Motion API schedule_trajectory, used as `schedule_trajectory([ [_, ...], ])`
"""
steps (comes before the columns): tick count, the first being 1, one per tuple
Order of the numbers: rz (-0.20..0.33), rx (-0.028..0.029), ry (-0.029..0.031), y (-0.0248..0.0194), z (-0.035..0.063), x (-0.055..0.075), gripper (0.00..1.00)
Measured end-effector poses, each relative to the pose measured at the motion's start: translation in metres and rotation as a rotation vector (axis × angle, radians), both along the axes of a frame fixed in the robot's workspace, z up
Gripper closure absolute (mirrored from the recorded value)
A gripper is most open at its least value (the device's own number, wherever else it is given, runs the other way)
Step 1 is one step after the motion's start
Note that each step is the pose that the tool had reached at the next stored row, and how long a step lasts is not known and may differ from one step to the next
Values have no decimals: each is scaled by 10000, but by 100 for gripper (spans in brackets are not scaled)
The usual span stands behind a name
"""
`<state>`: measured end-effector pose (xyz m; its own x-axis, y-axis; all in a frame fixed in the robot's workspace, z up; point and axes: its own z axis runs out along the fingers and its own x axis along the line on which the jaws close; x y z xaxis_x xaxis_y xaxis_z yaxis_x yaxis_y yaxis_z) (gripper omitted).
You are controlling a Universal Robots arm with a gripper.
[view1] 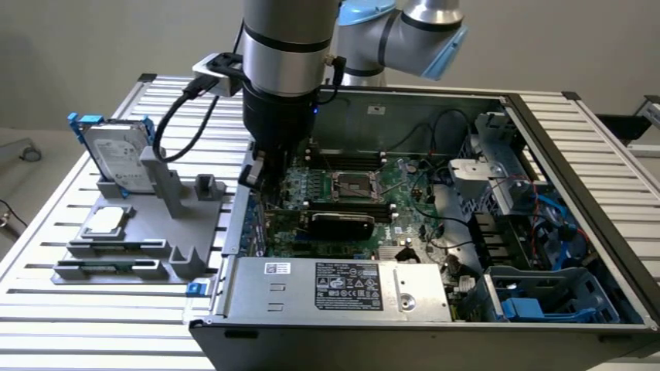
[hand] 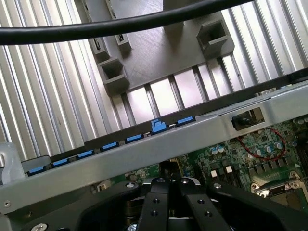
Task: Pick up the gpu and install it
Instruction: 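Press down on the gpu until it lock into place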
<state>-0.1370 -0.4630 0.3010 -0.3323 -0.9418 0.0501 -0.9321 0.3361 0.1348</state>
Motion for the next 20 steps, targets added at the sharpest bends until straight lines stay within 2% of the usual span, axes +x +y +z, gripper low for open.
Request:
schedule_trajectory([
  [11, -489, 1, 64, 3, 3, 0, 89],
  [20, -784, -3, 199, 5, 23, 15, 89],
])
